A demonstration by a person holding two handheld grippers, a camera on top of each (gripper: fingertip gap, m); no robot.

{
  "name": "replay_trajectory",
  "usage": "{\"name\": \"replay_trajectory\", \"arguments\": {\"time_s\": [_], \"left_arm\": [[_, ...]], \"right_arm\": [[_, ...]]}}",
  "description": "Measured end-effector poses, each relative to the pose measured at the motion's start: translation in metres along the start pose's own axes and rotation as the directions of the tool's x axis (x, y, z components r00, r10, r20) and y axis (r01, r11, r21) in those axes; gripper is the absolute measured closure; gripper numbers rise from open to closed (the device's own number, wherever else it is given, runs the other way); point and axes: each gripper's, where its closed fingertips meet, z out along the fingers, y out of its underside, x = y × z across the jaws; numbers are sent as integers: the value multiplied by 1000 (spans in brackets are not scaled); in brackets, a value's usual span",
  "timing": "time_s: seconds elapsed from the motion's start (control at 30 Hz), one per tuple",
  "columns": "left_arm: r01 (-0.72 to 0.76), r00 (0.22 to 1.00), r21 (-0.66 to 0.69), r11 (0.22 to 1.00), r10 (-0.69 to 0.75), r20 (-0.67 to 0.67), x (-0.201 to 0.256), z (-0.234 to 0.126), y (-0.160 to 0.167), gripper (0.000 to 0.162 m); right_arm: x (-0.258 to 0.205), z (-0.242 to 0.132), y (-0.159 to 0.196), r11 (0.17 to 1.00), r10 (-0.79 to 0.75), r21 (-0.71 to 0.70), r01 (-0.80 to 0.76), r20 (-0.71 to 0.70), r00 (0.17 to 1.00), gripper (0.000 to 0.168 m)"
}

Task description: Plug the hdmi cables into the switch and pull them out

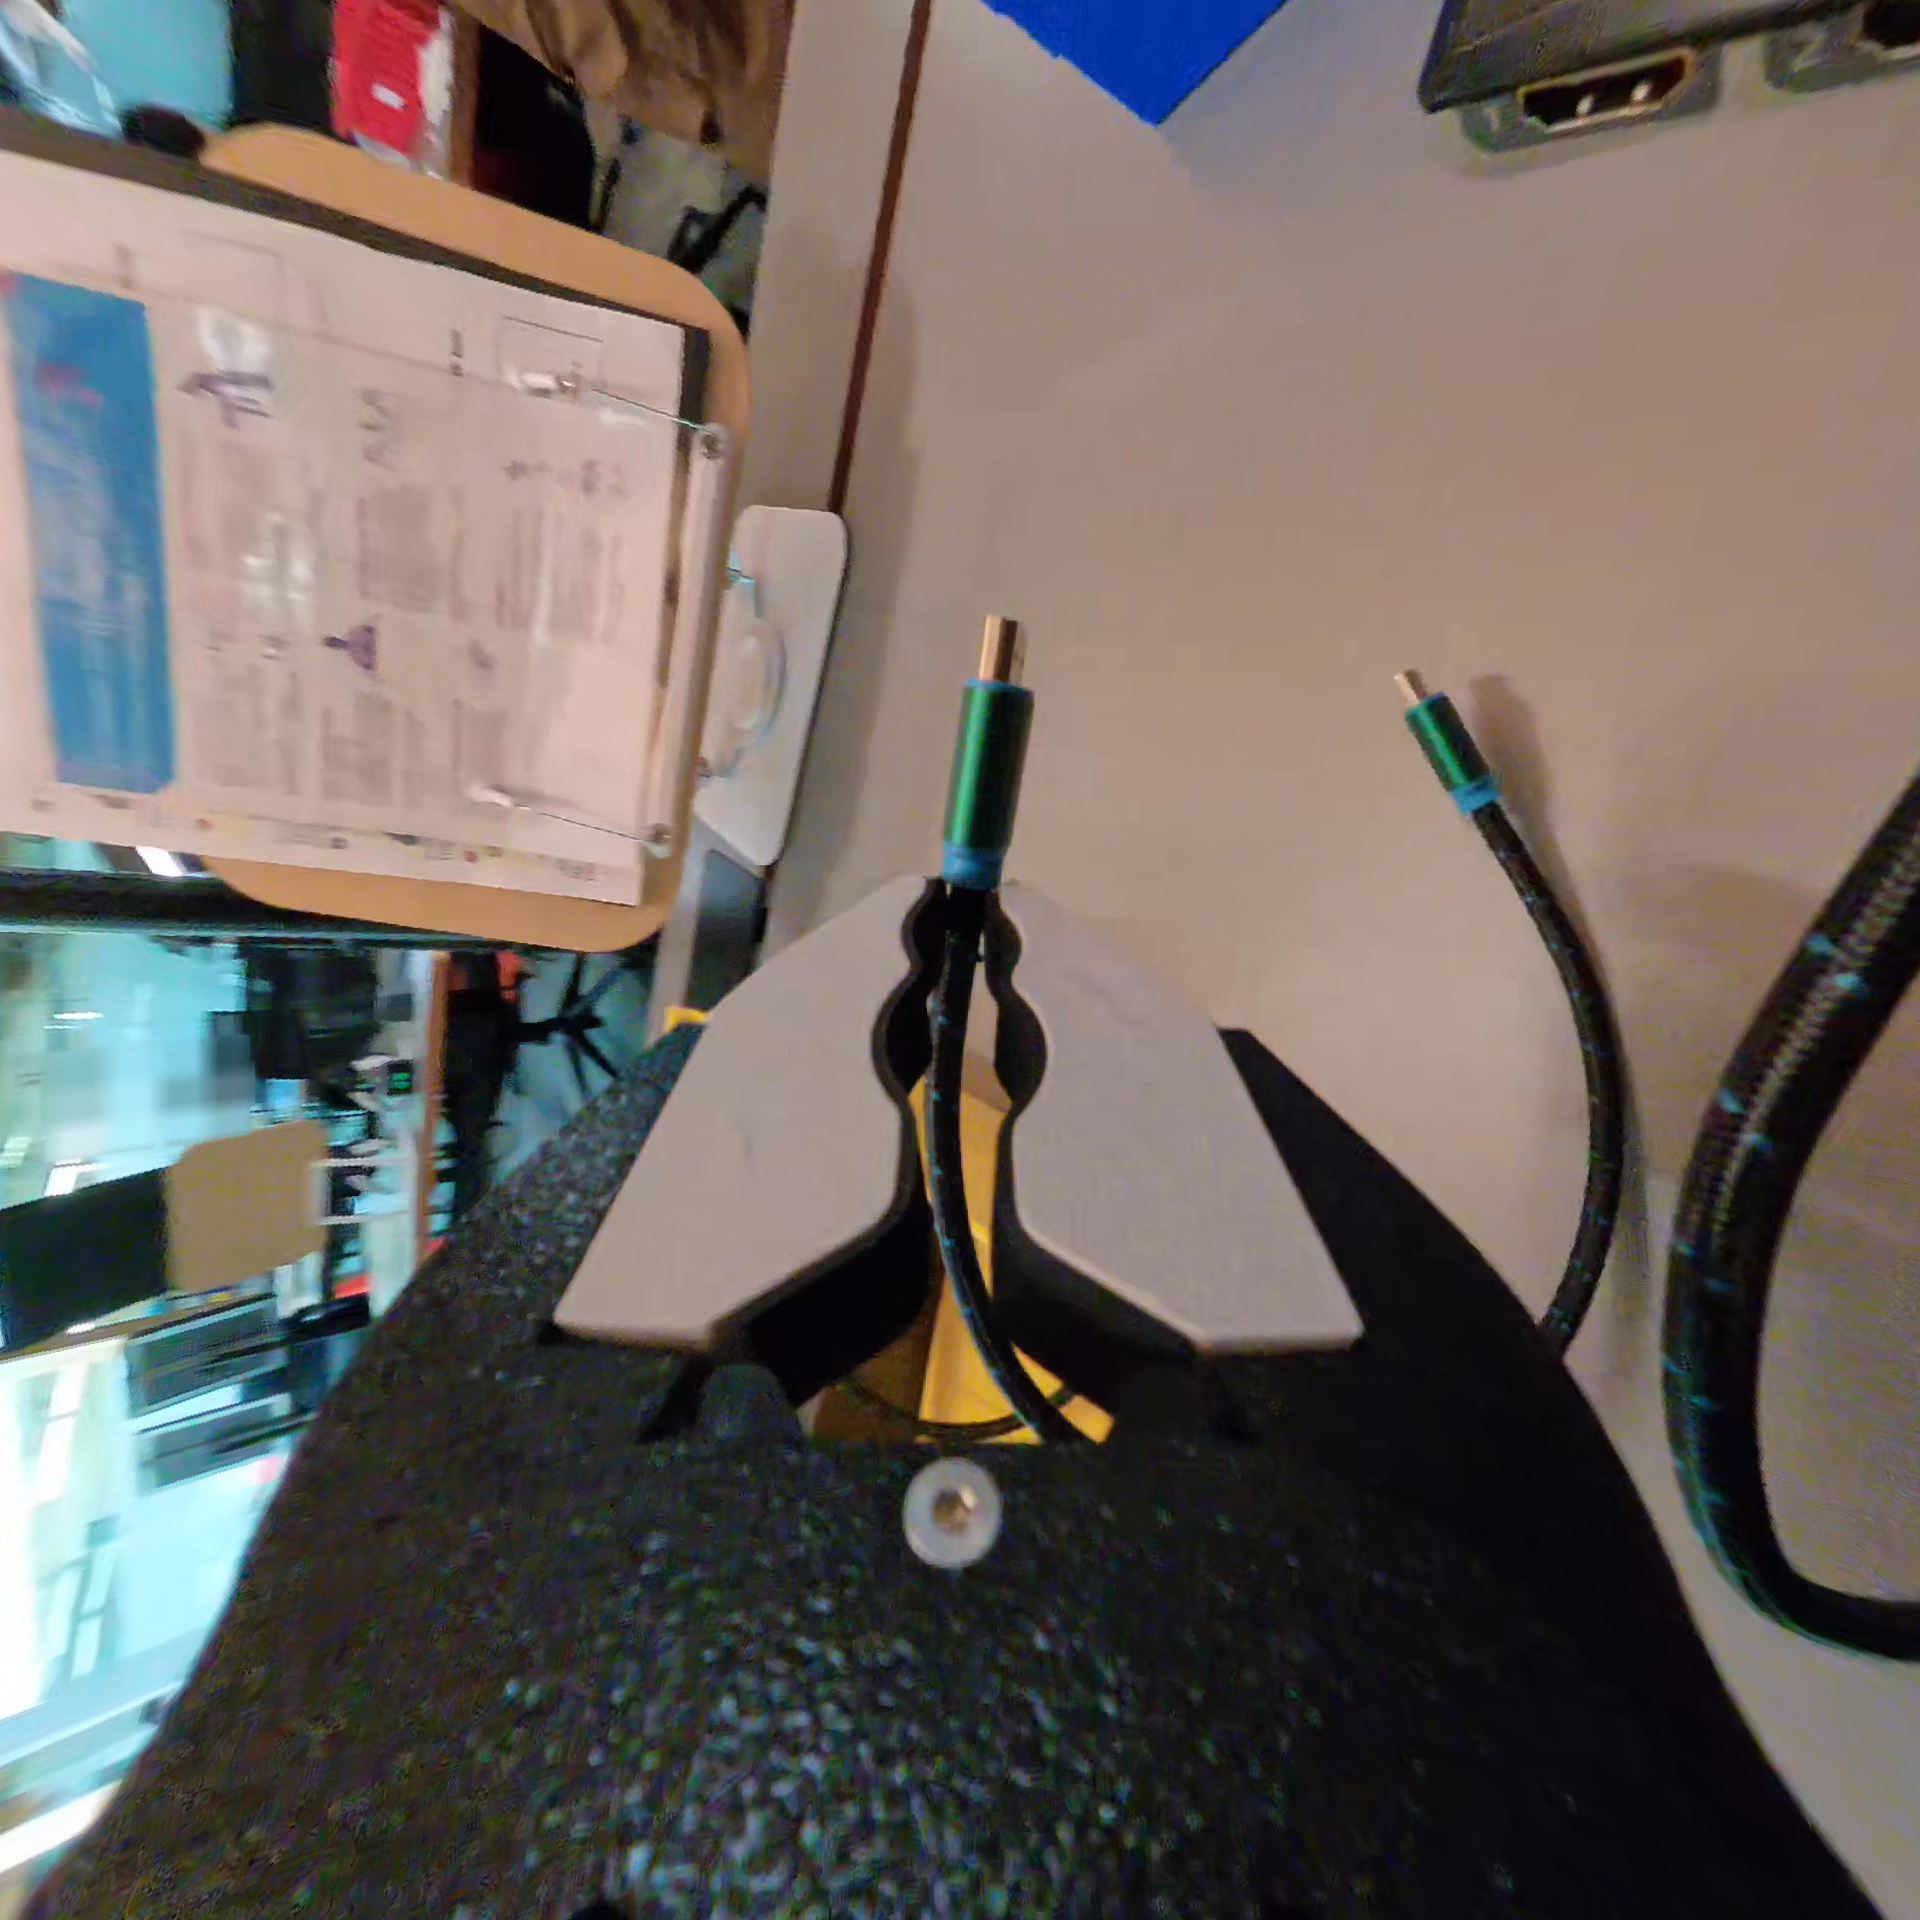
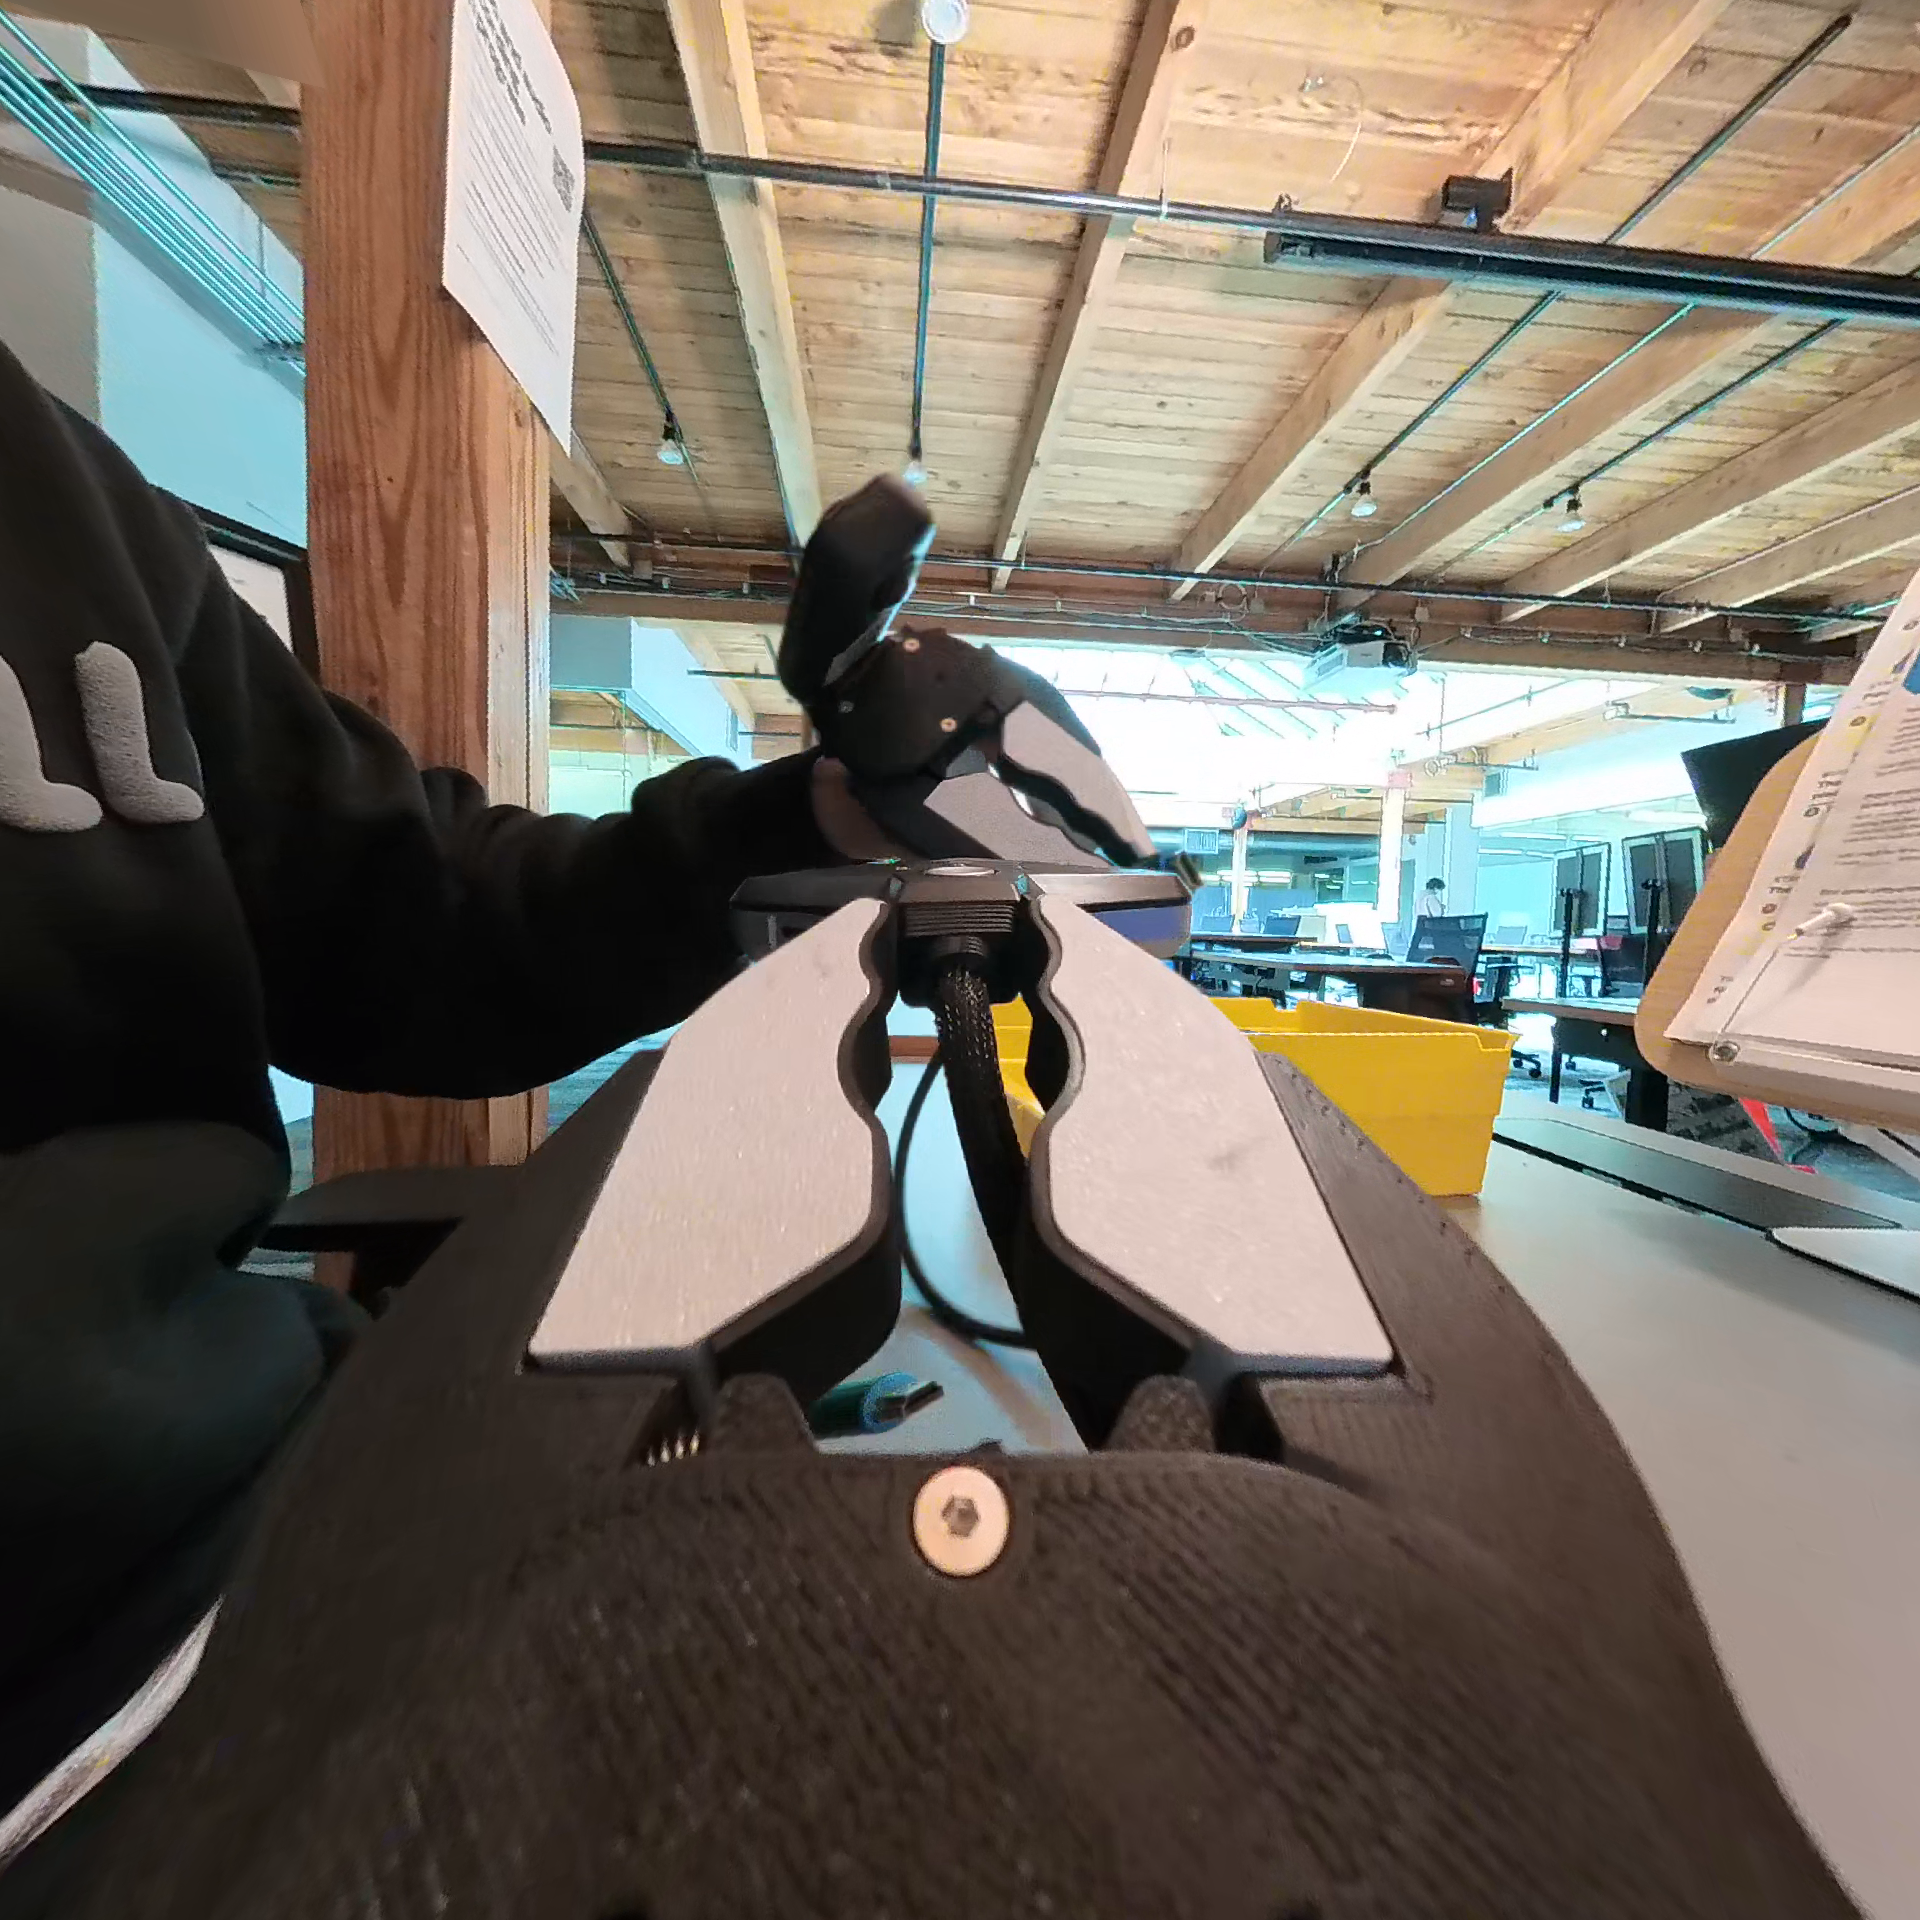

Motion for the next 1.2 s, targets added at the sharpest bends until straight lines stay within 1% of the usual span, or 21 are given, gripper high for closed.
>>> {"name": "replay_trajectory", "arguments": {"time_s": [0.07,0.13,0.2,0.3,0.37,0.47,0.53,0.6,0.7,0.77,0.87,0.93,1.0,1.07,1.1,1.17,1.2], "left_arm": [[95,988,14,995,-92,-124,10,1,2,156],[189,950,22,982,-177,-256,21,0,1,156],[244,910,18,970,-222,-350,29,-2,0,155],[236,881,17,972,-207,-425,38,-6,-2,155],[216,851,-18,976,-198,-487,48,-8,-1,156],[205,822,-101,974,-227,-523,56,-1,8,156],[208,785,-166,964,-266,-560,63,9,14,156],[199,739,-240,950,-307,-600,71,23,20,156],[150,693,-318,936,-328,-642,86,52,25,156],[135,656,-336,932,-338,-675,98,70,24,155],[161,580,-329,930,-359,-731,111,87,19,155],[184,544,-335,924,-380,-748,114,96,20,149],[172,485,-352,920,-390,-782,116,94,26,142],[146,457,-362,921,-387,-801,114,93,35,135],[134,428,-367,921,-387,-817,116,91,37,132],[102,371,-376,921,-386,-845,123,86,38,132],[74,369,-365,928,-365,-855,126,85,39,132]], "right_arm": [[0,0,0,1000,1,-1,-1,1,1000,146],[0,0,0,1000,3,-2,-3,1,1000,146],[0,0,0,1000,4,-2,-4,3,1000,146],[0,0,1,1000,7,-6,-7,2,1000,146],[0,0,2,1000,6,-11,-6,0,1000,146],[-1,0,2,1000,6,-13,-6,9,1000,146],[-1,0,2,1000,4,-13,-4,13,1000,146],[-2,0,2,1000,4,-16,-4,14,1000,146],[-1,0,3,1000,1,-22,-1,8,1000,146],[1,-1,4,1000,1,-24,-1,-5,1000,146],[0,-2,3,1000,6,-23,-6,0,1000,146],[-1,-1,4,999,18,-28,-18,9,1000,146],[-3,0,7,999,30,-43,-29,24,999,146],[-5,1,9,998,20,-59,-18,38,999,146],[-5,1,10,998,21,-66,-18,42,999,146],[-6,1,10,997,21,-68,-18,44,999,146],[-6,1,10,998,22,-67,-19,44,999,146]]}}
